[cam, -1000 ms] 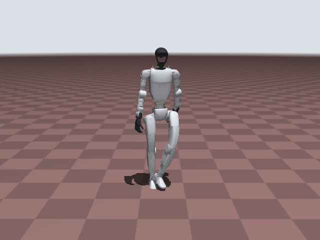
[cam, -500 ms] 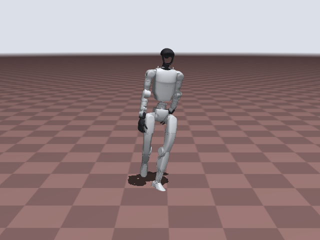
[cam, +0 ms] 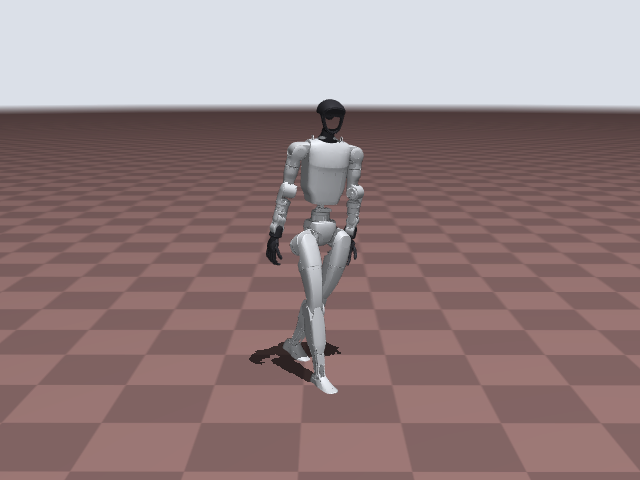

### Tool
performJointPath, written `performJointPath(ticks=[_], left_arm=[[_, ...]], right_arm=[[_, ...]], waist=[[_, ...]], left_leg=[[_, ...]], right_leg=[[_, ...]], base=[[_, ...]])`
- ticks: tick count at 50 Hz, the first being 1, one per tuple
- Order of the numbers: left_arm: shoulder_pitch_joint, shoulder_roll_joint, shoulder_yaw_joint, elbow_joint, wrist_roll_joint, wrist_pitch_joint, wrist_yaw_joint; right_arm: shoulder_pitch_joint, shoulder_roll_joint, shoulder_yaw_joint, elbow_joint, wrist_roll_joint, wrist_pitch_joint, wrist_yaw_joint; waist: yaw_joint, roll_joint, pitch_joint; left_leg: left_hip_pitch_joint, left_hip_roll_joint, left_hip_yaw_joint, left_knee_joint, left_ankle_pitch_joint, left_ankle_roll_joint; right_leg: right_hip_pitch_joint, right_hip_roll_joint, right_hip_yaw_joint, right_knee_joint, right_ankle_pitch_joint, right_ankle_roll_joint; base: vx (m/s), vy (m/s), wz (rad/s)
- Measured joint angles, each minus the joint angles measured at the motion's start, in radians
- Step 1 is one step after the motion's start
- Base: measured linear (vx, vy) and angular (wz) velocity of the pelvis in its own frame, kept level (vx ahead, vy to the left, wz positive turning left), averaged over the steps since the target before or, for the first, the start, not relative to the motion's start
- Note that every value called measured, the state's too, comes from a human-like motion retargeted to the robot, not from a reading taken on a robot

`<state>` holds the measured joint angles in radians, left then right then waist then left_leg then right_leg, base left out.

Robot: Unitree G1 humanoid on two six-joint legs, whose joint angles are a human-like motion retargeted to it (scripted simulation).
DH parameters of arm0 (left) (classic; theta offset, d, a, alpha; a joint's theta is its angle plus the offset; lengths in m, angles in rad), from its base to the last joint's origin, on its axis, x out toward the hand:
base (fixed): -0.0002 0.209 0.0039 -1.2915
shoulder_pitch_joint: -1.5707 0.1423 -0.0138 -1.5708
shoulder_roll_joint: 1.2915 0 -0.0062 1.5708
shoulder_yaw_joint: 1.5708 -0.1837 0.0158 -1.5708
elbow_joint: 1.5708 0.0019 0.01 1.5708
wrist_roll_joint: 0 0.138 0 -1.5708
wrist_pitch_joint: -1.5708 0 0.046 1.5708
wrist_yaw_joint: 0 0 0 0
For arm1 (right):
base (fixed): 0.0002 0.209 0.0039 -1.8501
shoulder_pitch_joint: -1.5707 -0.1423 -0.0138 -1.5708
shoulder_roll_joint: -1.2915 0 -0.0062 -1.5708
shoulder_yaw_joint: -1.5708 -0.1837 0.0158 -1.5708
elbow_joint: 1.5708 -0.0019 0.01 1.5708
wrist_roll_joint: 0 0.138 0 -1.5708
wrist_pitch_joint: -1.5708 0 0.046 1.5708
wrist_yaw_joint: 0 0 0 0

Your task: Upper body actions

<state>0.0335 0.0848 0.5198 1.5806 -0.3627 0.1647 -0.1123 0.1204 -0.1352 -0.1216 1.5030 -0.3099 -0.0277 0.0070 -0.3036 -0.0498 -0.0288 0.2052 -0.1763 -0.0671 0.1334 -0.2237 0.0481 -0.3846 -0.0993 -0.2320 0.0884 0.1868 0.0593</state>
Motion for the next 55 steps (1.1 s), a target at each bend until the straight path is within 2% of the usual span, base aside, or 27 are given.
performJointPath(ticks=[2, 5, 8, 10, 15, 17, 20, 23, 25, 27, 28, 30, 32, 34, 38, 40, 43, 45, 47, 48, 50, 53, 55], left_arm=[[-0.012, 0.000, 0.005, -0.007, 0.015, 0.001, 0.001], [-0.003, -0.009, -0.011, -0.035, 0.045, -0.010, 0.005], [-0.022, -0.012, -0.052, -0.067, 0.047, -0.029, 0.027], [-0.046, -0.009, -0.071, -0.083, 0.049, -0.035, 0.042], [-0.074, -0.015, -0.077, -0.130, 0.044, -0.054, 0.053], [-0.076, -0.012, -0.079, -0.140, 0.041, -0.062, 0.056], [-0.073, -0.005, -0.085, -0.131, 0.043, -0.062, 0.062], [-0.065, 0.004, -0.075, -0.091, 0.044, -0.052, 0.050], [-0.059, 0.012, -0.056, -0.055, 0.045, -0.044, 0.036], [-0.042, 0.020, -0.037, -0.021, 0.048, -0.037, 0.023], [-0.029, 0.026, -0.028, -0.006, 0.050, -0.034, 0.016], [0.002, 0.025, -0.019, 0.013, 0.052, -0.027, 0.010], [0.013, 0.036, -0.007, 0.041, 0.056, -0.015, -0.008], [0.020, 0.038, 0.001, 0.053, 0.059, -0.012, -0.019], [0.037, 0.035, 0.004, 0.066, 0.072, -0.016, -0.019], [0.041, 0.030, -0.005, 0.059, 0.069, -0.024, -0.014], [0.029, 0.027, 0.005, 0.039, 0.060, -0.036, -0.007], [0.011, 0.036, 0.005, 0.038, 0.051, -0.038, 0.000], [-0.021, 0.051, -0.006, 0.042, 0.051, -0.034, 0.009], [-0.041, 0.061, -0.013, 0.041, 0.054, -0.032, 0.016], [-0.074, 0.078, -0.027, 0.026, 0.062, -0.033, 0.028], [-0.107, 0.091, -0.056, -0.022, 0.064, -0.046, 0.040], [-0.127, 0.092, -0.069, -0.050, 0.062, -0.057, 0.044]], right_arm=[[0.000, -0.001, -0.005, -0.005, 0.011, -0.004, -0.001], [0.006, -0.007, -0.016, -0.001, 0.033, -0.009, -0.004], [-0.010, 0.001, -0.035, -0.017, 0.052, -0.006, -0.005], [-0.021, 0.006, -0.030, -0.038, 0.068, -0.011, -0.002], [-0.083, 0.004, 0.004, -0.082, 0.050, -0.013, 0.003], [-0.104, 0.006, 0.019, -0.111, 0.037, -0.021, 0.003], [-0.123, 0.007, 0.036, -0.153, 0.027, -0.033, 0.009], [-0.138, 0.007, 0.041, -0.170, 0.019, -0.037, 0.011], [-0.147, 0.007, 0.043, -0.170, 0.021, -0.038, 0.009], [-0.149, 0.007, 0.044, -0.157, 0.027, -0.038, 0.009], [-0.146, 0.007, 0.045, -0.146, 0.027, -0.037, 0.012], [-0.128, 0.005, 0.045, -0.129, 0.019, -0.030, 0.016], [-0.125, -0.002, 0.039, -0.099, 0.005, -0.022, 0.019], [-0.116, -0.009, 0.034, -0.076, 0.003, -0.022, 0.014], [-0.063, -0.015, -0.010, -0.030, 0.001, -0.016, 0.004], [-0.037, -0.018, -0.033, -0.011, 0.028, -0.018, 0.000], [-0.037, -0.018, -0.032, 0.005, 0.053, -0.013, -0.002], [-0.040, -0.012, -0.020, 0.004, 0.056, -0.008, 0.002], [-0.044, -0.006, -0.009, -0.006, 0.065, -0.010, 0.010], [-0.045, -0.001, -0.005, -0.015, 0.069, -0.013, 0.014], [-0.048, 0.011, 0.003, -0.032, 0.071, -0.019, 0.018], [-0.050, 0.020, 0.012, -0.053, 0.060, -0.025, 0.018], [-0.052, 0.018, 0.019, -0.063, 0.052, -0.027, 0.022]], waist=[[-0.032, 0.012, -0.018], [-0.040, 0.020, -0.052], [-0.017, -0.025, -0.048], [-0.012, -0.061, -0.043], [0.029, -0.106, -0.012], [0.036, -0.093, -0.001], [0.064, -0.053, 0.012], [0.107, 0.005, 0.035], [0.142, 0.032, 0.047], [0.168, 0.029, 0.042], [0.181, 0.026, 0.039], [0.189, 0.037, 0.030], [0.187, 0.054, 0.015], [0.197, 0.067, 0.016], [0.209, 0.062, -0.005], [0.210, 0.081, 0.002], [0.198, 0.112, 0.002], [0.176, 0.125, 0.010], [0.138, 0.122, 0.032], [0.126, 0.125, 0.039], [0.112, 0.120, 0.041], [0.090, 0.086, 0.028], [0.079, 0.060, 0.025]], left_leg=[[0.004, 0.016, -0.002, 0.042, 0.057, -0.035], [-0.026, 0.022, 0.011, 0.172, 0.229, -0.108], [-0.130, 0.010, 0.112, 0.429, 0.441, -0.145], [-0.217, -0.001, 0.162, 0.602, 0.538, -0.158], [-0.401, 0.113, 0.393, 0.786, 0.349, 0.008], [-0.458, 0.122, 0.413, 0.718, 0.315, 0.020], [-0.515, 0.117, 0.402, 0.498, 0.307, -0.002], [-0.530, 0.109, 0.315, 0.198, 0.311, -0.031], [-0.538, 0.106, 0.235, 0.024, 0.266, -0.031], [-0.553, 0.101, 0.189, -0.086, 0.225, -0.047], [-0.559, 0.102, 0.171, -0.115, 0.221, -0.068], [-0.542, 0.112, 0.161, -0.105, 0.247, -0.072], [-0.539, 0.119, 0.162, -0.055, 0.310, -0.065], [-0.511, 0.135, 0.150, -0.027, 0.368, -0.077], [-0.465, 0.124, 0.121, 0.057, 0.264, -0.067], [-0.406, 0.119, 0.074, 0.050, 0.219, -0.048], [-0.347, 0.170, 0.130, 0.029, 0.166, -0.046], [-0.319, 0.182, 0.132, 0.024, 0.141, -0.043], [-0.274, 0.170, 0.141, 0.011, 0.120, -0.032], [-0.262, 0.180, 0.143, 0.007, 0.111, -0.034], [-0.248, 0.186, 0.145, -0.004, 0.098, -0.038], [-0.226, 0.145, 0.138, -0.019, 0.075, -0.031], [-0.204, 0.111, 0.138, -0.023, 0.056, -0.025]], right_leg=[[0.017, 0.017, 0.066, 0.021, 0.047, -0.014], [0.053, 0.039, 0.095, 0.054, 0.001, -0.053], [0.119, -0.016, 0.082, 0.067, -0.062, -0.052], [0.158, -0.051, 0.079, 0.073, -0.095, -0.056], [0.244, -0.079, 0.058, 0.072, -0.159, -0.073], [0.273, -0.057, 0.046, 0.056, -0.174, -0.082], [0.318, 0.004, 0.041, 0.029, -0.198, -0.098], [0.384, 0.100, 0.059, -0.008, -0.219, -0.120], [0.435, 0.149, 0.079, -0.034, -0.235, -0.133], [0.478, 0.150, 0.099, -0.038, -0.263, -0.137], [0.494, 0.149, 0.118, -0.027, -0.282, -0.140], [0.527, 0.160, 0.140, -0.004, -0.320, -0.150], [0.531, 0.181, 0.136, 0.043, -0.354, -0.170], [0.554, 0.196, 0.130, 0.076, -0.342, -0.192], [0.555, 0.151, 0.103, 0.240, -0.194, -0.222], [0.520, 0.124, 0.058, 0.399, -0.083, -0.243], [0.388, 0.063, 0.003, 0.685, 0.034, -0.288], [0.317, 0.015, -0.058, 0.827, -0.019, -0.310], [0.281, -0.069, -0.133, 0.891, -0.099, -0.321], [0.256, -0.084, -0.162, 0.895, -0.115, -0.321], [0.173, -0.056, -0.154, 0.856, -0.122, -0.288], [0.070, -0.019, -0.090, 0.666, -0.107, -0.158], [0.036, -0.013, -0.059, 0.473, -0.075, -0.093]], base=[[0.91, -0.25, 0.37], [0.78, -0.15, -0.04], [0.59, -0.10, -0.07], [0.52, -0.06, 0.16], [0.45, -0.02, -0.16], [0.49, 0.02, -0.25], [0.47, 0.05, -0.42], [0.60, 0.09, -0.81], [0.51, 0.11, -1.09], [0.81, 0.21, -1.07], [0.73, 0.18, -0.94], [0.72, 0.22, -0.60], [0.83, 0.36, -0.42], [0.51, 0.25, -0.41], [0.80, 0.35, -0.25], [0.66, 0.28, -0.08], [0.62, 0.26, -0.46], [0.38, 0.14, -0.37], [0.47, 0.21, 0.17], [0.28, 0.06, 0.17], [0.36, 0.01, 0.09], [0.42, 0.01, 0.19], [0.32, 0.00, 0.18]])
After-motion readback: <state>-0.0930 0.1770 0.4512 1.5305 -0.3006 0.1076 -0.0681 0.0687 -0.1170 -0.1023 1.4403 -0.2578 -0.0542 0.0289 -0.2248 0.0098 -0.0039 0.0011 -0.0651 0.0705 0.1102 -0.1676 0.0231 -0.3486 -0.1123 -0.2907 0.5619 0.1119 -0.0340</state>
